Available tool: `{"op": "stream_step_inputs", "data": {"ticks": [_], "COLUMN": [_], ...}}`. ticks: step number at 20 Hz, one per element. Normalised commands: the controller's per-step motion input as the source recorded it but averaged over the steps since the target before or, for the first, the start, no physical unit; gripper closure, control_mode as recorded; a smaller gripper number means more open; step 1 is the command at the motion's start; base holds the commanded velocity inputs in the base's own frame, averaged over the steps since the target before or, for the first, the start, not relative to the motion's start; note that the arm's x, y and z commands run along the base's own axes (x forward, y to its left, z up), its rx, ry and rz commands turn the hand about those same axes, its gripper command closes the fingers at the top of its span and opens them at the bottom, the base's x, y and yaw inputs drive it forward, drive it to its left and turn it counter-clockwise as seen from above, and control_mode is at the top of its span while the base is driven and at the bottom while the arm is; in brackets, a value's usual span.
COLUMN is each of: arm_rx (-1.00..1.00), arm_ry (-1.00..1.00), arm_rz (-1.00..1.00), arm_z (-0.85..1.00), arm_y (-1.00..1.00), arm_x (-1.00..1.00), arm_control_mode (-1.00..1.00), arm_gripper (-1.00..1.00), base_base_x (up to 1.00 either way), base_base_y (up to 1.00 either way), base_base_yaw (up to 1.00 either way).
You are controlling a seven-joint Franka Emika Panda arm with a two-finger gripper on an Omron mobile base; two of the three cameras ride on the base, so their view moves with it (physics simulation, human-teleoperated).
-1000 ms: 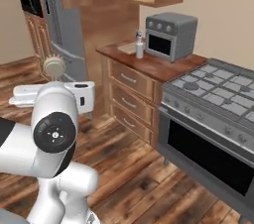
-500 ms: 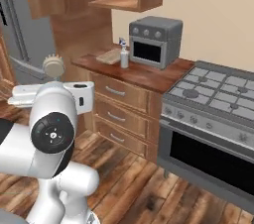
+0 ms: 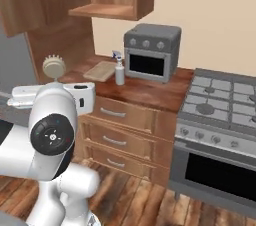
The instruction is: Grab the spray bottle from the cabinet, then place it next to the cutting board for sanitizing. Then grab the dish brush from the countertop next to the sink and place it next to the cutting board.
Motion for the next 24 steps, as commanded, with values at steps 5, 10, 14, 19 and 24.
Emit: {"op": "stream_step_inputs", "data": {"ticks": [5,10,14,19,24], "arm_rx": [0.00,0.00,0.00,0.00,0.00], "arm_ry": [0.00,0.00,0.00,0.00,0.00], "arm_rz": [0.00,0.00,0.00,0.00,0.00], "arm_z": [0.00,0.00,0.00,0.00,0.00], "arm_y": [0.00,0.00,0.00,0.00,0.00], "arm_x": [0.00,0.00,0.00,0.00,0.00], "arm_control_mode": [1.00,1.00,1.00,1.00,1.00], "arm_gripper": [1.00,1.00,1.00,1.00,1.00], "base_base_x": [1.00,1.00,0.93,0.69,0.79], "base_base_y": [0.94,0.73,0.52,-0.02,0.00], "base_base_yaw": [-0.27,-0.11,-0.06,0.00,0.00]}}
